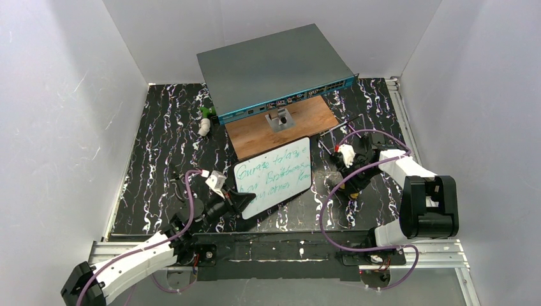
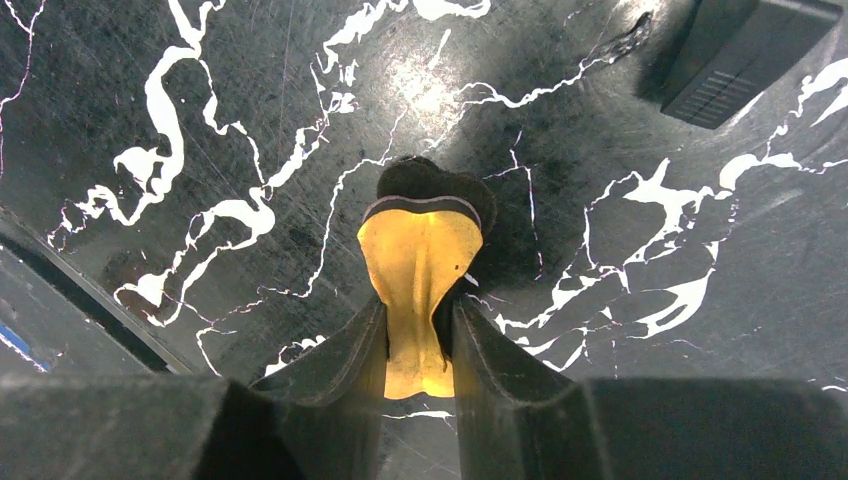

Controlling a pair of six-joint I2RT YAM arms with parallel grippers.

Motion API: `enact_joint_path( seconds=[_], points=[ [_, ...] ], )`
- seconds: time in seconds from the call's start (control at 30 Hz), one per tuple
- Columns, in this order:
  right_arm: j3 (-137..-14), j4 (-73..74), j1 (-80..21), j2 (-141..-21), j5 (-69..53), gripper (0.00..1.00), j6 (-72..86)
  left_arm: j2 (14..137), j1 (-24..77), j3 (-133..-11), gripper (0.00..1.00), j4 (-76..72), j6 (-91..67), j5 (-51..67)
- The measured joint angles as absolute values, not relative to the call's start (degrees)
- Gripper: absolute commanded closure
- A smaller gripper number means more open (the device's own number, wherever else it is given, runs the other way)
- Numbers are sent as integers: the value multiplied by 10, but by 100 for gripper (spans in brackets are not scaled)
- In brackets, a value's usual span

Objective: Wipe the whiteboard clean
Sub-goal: Pick up the whiteboard eraser from the center of the board, then erase the whiteboard at the center of the board.

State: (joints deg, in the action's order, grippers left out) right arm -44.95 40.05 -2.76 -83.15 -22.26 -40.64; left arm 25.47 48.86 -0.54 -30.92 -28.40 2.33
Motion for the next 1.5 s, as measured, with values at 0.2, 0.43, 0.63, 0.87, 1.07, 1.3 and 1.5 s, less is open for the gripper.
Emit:
enact_joint_path(
  seconds=[0.2,0.43,0.63,0.87,1.07,1.3,1.5],
  points=[
    [-452,402,-33,-837,-222,82,-407,289,489,-5,100,-340,-301,23],
    [-453,403,-35,-837,-223,99,-409,325,489,-5,100,-376,-323,23],
    [-453,418,-37,-798,-245,99,-431,354,488,-5,100,-399,-345,23],
    [-475,512,-47,-649,-344,99,-499,435,489,-5,100,-460,-386,34],
    [-510,523,-172,-582,-352,99,-488,524,489,-29,100,-512,-422,44],
    [-687,471,-376,-707,-247,99,-402,585,489,-62,100,-523,-461,54],
    [-759,409,-513,-790,-119,99,-354,599,489,-85,100,-501,-486,57]
  ],
)
